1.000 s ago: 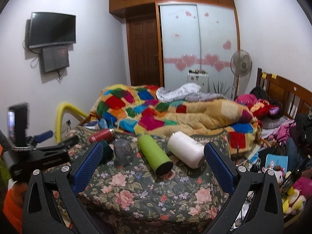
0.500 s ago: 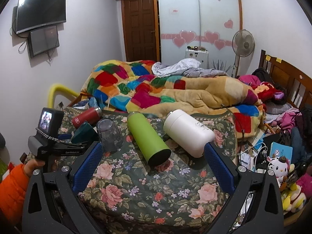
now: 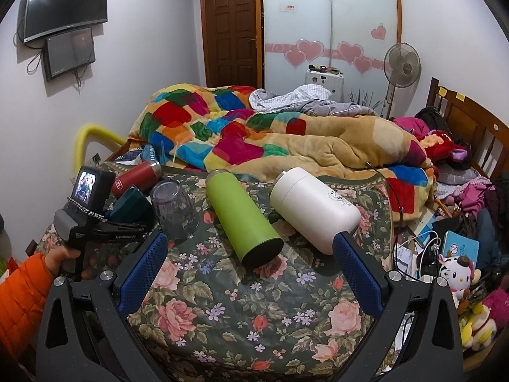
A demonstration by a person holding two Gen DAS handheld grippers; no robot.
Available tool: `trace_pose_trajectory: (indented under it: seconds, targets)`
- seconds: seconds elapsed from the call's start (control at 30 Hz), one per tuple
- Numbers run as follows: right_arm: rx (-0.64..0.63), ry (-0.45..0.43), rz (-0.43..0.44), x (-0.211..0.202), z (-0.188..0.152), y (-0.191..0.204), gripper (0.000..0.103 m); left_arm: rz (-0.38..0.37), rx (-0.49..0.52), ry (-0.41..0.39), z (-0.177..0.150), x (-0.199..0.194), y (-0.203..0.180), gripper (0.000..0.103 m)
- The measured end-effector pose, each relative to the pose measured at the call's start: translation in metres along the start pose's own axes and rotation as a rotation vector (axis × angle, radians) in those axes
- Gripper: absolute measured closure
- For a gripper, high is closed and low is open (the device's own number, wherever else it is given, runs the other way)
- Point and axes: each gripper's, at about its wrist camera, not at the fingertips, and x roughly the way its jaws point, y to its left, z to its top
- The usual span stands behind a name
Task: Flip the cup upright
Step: 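Reach the left gripper to the dark green mug lying on its side and grasp it, then lift the green mug with the left gripper toward the right gripper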
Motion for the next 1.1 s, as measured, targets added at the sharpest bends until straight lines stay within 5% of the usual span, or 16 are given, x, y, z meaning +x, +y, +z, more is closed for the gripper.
trace_pose_trajectory:
  seconds: [0.37,0.67,1.1]
  targets:
    - [-0.017,0.003,-0.011,-0.005,-0.006,0.003,0.000,0.063,-0.038,-0.016,-0.020,-0.024,-0.007,0.036]
    - [-0.019,-0.019,-0.004,-0.018,-0.009,0.005,0.000,0.076,-0.012,-0.115,-0.038,-0.090,-0.025,0.038]
    - [-0.019,-0.045,-0.015,-0.037,-0.020,-0.002,0.000,-0.042,0.075,-0.189,-0.045,-0.124,-0.106,0.038]
